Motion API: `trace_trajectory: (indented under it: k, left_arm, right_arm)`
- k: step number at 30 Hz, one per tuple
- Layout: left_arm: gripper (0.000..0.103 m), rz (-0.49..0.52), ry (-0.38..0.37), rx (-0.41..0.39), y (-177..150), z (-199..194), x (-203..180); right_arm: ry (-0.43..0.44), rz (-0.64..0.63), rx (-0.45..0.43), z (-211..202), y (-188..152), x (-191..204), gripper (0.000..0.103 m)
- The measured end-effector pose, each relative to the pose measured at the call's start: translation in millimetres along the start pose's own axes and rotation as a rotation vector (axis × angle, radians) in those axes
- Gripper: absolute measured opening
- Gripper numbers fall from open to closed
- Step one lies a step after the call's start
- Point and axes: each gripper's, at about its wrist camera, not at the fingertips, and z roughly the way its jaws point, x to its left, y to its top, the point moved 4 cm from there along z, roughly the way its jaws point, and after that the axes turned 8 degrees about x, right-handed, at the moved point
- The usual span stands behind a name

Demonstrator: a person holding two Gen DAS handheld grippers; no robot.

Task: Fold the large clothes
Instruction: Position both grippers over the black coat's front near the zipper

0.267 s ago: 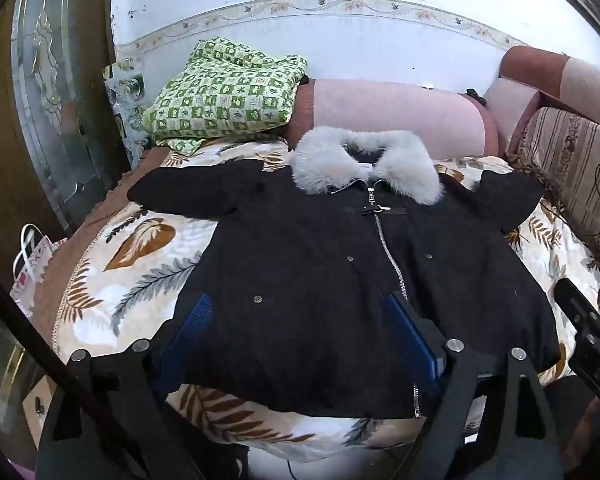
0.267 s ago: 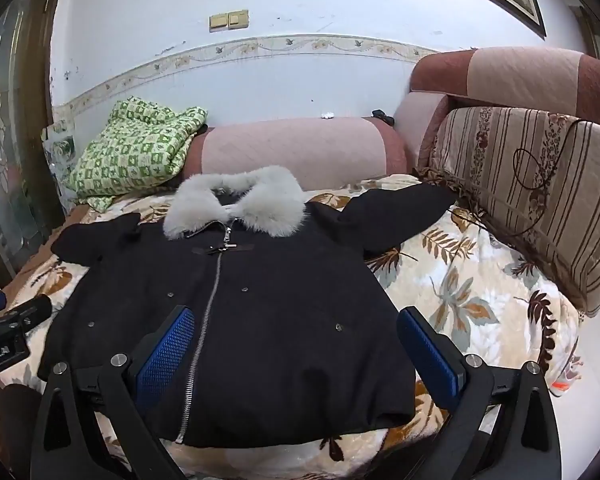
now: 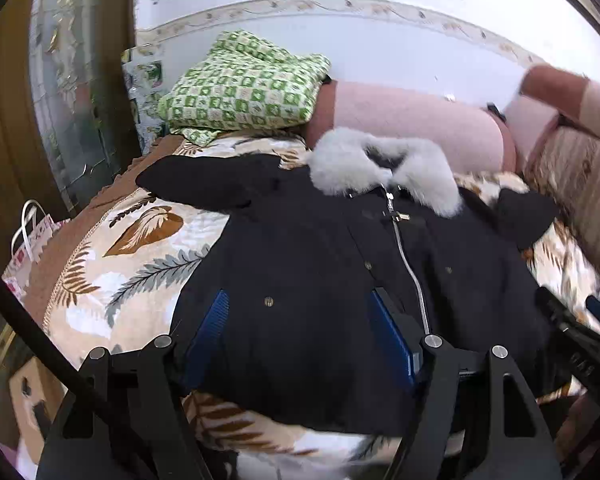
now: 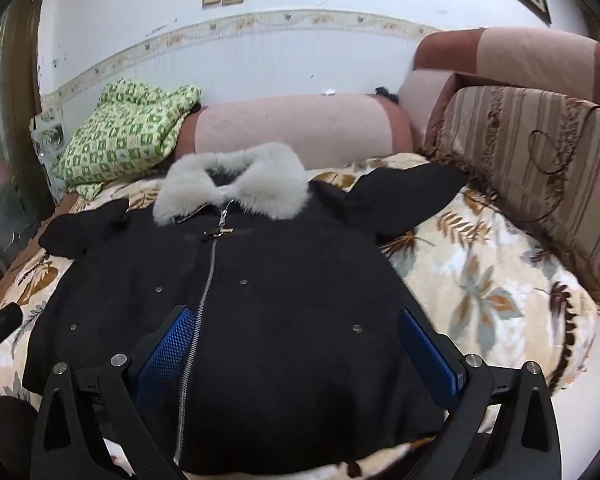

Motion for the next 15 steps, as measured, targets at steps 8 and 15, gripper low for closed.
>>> trace_trajectory:
  k: [8, 15]
  left_arm:
    - [0.075, 0.026, 0.027, 0.017, 29.7, 53.7, 0.9]
    - [0.076, 0.018, 0.007, -0.025, 71.1, 89.8, -7.1]
  right_arm:
    - [-0.016, -0.007, -0.037, 30.7, 32.8, 18.9, 0.102]
    - [-0.025, 0.036, -0.118, 61.8, 83.2, 32.9, 0.102]
